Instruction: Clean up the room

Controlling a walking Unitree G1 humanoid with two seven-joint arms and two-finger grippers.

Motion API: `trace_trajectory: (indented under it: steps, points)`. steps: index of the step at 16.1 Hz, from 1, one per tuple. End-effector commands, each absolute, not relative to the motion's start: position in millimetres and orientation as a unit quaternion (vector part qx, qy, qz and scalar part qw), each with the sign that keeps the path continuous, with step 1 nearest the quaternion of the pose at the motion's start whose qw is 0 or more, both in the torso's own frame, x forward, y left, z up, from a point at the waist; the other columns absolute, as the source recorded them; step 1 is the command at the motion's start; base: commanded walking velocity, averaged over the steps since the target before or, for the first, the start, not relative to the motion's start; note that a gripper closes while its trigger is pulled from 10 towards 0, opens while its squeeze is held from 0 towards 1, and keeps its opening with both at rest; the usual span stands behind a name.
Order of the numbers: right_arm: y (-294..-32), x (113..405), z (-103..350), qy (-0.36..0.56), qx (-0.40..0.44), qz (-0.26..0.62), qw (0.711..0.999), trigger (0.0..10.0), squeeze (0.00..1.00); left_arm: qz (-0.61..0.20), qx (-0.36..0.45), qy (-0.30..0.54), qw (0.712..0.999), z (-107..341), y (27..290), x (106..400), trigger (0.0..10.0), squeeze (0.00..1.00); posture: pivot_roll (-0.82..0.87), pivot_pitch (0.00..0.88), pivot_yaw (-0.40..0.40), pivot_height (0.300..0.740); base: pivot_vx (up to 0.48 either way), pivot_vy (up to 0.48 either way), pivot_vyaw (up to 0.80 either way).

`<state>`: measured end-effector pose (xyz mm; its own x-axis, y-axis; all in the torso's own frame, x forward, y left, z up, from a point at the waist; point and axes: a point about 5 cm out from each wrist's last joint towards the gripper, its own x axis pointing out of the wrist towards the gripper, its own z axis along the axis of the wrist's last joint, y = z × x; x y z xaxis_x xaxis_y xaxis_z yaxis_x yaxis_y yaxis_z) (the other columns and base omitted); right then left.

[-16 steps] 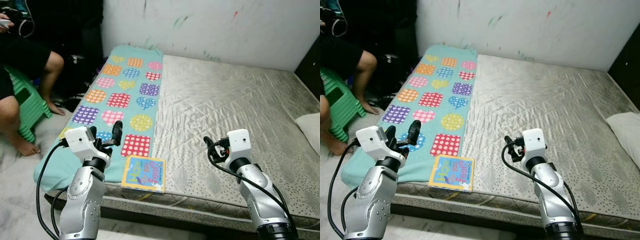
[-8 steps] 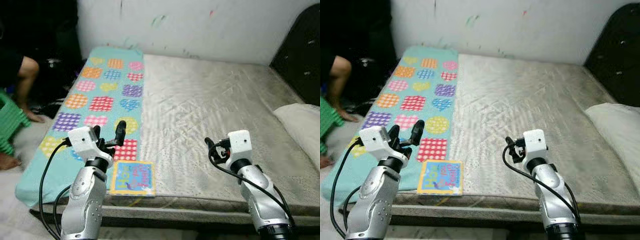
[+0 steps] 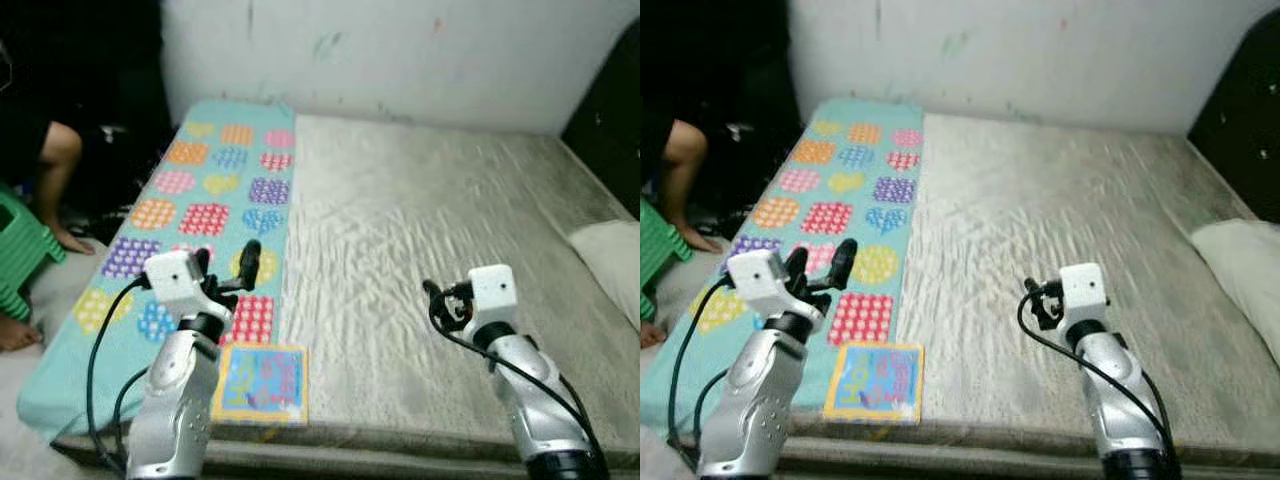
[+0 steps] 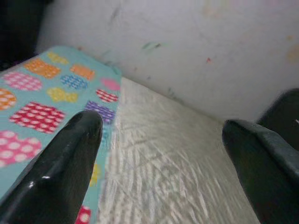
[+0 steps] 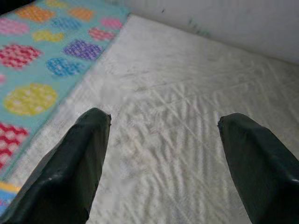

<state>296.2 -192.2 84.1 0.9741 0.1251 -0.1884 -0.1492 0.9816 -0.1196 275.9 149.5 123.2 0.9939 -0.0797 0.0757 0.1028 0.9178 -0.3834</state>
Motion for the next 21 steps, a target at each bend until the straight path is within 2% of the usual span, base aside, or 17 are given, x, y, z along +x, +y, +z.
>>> trace_trajectory:
  steps: [1, 8, 21]
  points:
    - [-187.4, 299.9, 90.4, 0.077, -0.069, 0.079, 0.991, 10.0, 0.0, -0.037, -0.196, -0.027, 0.979, 123.7, 151.0, 276.6, 10.0, 0.0, -0.07, 0.0, -0.064, 0.74, 0.0, 0.0, 0.0]
    - [-188.6, 300.1, 89.5, 0.079, -0.071, 0.08, 0.991, 10.0, 0.0, -0.016, -0.202, -0.013, 0.979, 119.5, 152.9, 278.7, 10.0, 0.0, -0.06, 0.0, -0.067, 0.74, 0.0, 0.0, 0.0]
    - [-196.6, 306.2, 90.8, 0.084, -0.085, 0.08, 0.99, 10.0, 0.0, -0.018, -0.205, -0.014, 0.978, 120.0, 151.7, 278.3, 10.0, 0.0, -0.07, 0.0, -0.068, 0.74, 0.0, 0.48, 0.0]
